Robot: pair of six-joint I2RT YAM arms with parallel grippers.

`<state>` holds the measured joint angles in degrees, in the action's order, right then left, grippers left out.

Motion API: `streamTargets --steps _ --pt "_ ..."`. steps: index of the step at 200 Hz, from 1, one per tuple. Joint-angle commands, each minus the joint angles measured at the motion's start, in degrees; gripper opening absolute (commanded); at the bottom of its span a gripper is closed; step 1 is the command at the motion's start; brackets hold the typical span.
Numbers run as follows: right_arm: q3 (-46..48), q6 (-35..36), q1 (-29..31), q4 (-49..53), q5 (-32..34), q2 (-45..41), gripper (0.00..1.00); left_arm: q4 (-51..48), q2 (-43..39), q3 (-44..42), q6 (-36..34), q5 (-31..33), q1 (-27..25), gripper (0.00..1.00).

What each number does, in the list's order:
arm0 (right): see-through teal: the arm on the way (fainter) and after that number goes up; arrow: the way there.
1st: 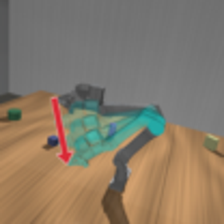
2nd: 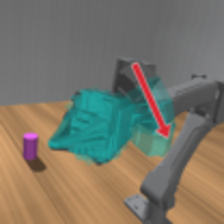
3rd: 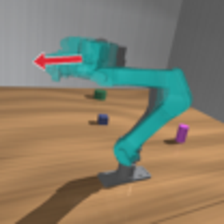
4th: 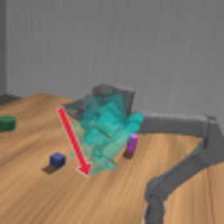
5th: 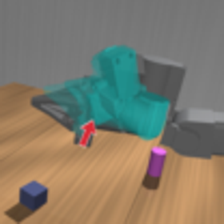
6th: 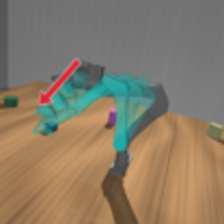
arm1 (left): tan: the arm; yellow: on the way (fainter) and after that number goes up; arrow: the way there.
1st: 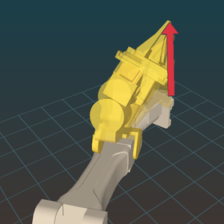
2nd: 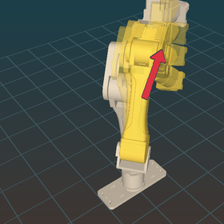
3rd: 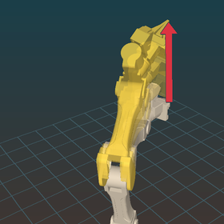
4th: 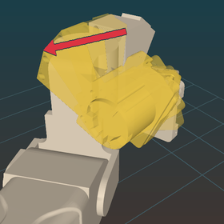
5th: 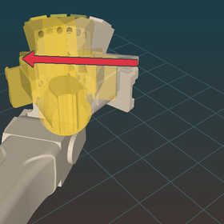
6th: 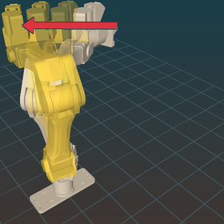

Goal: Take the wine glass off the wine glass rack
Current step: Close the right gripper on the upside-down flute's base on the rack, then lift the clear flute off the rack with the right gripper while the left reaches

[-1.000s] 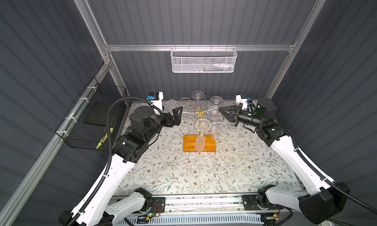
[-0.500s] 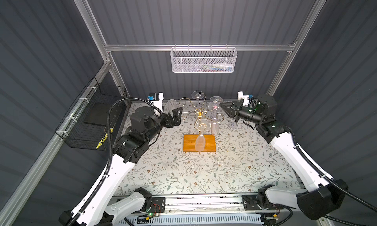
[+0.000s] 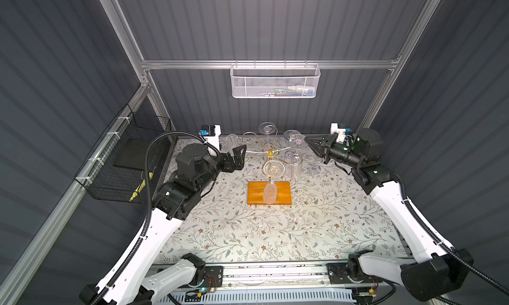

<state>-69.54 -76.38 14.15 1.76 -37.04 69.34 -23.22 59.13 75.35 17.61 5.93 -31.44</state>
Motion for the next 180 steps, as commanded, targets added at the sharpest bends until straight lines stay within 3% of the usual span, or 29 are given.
streamTargets --steps 1,77,126,180 --pt "0.9 -0.3 -0.9 -1.4 -0.1 -2.2 0.00 -0.6 0.0 -0.4 -0.6 -0.2 0.3 1.00" --pt "1.9 2.4 -4.2 2.4 -0.1 -8.5 0.00 -0.1 0.9 2.1 1.5 -6.0 0.3 1.00" --pt "-1.8 8.5 -4.5 3.6 -1.3 -11.3 0.00 2.0 3.8 5.2 6.5 -17.5 0.3 1.00" --pt "-7.0 19.8 -4.5 4.0 -2.0 -13.2 0.00 9.0 7.1 9.4 13.1 -28.7 0.2 1.00"
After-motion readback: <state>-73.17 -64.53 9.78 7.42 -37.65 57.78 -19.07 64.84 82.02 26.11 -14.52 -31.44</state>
